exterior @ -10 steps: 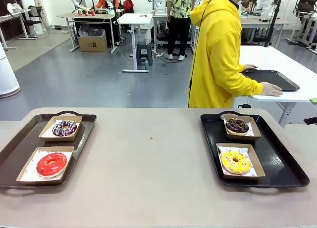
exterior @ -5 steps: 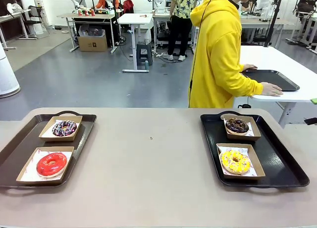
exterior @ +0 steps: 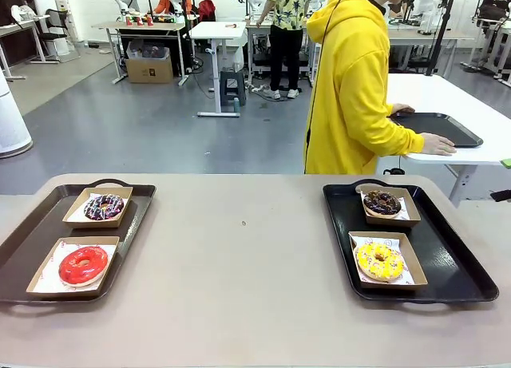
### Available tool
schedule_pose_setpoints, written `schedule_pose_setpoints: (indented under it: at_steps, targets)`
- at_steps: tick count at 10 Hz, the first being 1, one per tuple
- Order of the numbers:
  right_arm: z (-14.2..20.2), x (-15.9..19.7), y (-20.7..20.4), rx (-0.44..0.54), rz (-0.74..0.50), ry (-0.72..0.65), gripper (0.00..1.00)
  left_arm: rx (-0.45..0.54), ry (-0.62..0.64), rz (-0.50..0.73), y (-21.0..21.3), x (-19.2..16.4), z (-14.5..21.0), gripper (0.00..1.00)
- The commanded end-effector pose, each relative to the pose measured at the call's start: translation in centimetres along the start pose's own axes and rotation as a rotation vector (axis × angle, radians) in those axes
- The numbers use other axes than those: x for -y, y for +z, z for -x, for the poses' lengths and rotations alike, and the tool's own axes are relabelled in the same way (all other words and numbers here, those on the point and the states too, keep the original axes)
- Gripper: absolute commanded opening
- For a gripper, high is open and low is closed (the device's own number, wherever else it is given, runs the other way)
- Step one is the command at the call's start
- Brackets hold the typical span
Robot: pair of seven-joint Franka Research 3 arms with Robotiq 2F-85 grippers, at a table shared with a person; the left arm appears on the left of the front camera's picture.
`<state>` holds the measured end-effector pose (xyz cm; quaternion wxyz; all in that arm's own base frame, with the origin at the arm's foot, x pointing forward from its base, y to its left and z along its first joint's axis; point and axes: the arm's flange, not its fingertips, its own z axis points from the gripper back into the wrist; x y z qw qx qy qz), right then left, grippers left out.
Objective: Individually package the donuts and arrange them on the tray.
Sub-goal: Place the picked Paper togo box on the Handle tray.
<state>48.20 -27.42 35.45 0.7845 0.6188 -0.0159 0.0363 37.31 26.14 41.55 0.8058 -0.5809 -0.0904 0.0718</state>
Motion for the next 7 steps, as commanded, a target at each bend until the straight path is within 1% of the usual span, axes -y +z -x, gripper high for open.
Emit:
schedule_pose_setpoints:
  at_steps: [1,7]
  targets:
    - [0.36,-0.29,0.12,-0.02,0.002,-0.004,1.0,-0.002,-0.003,-0.007,0.08,0.15,0.15,1.0]
    - [0.36,-0.29,0.12,-0.02,0.002,-0.004,1.0,-0.002,-0.003,-0.007,0.08,0.15,0.15,1.0]
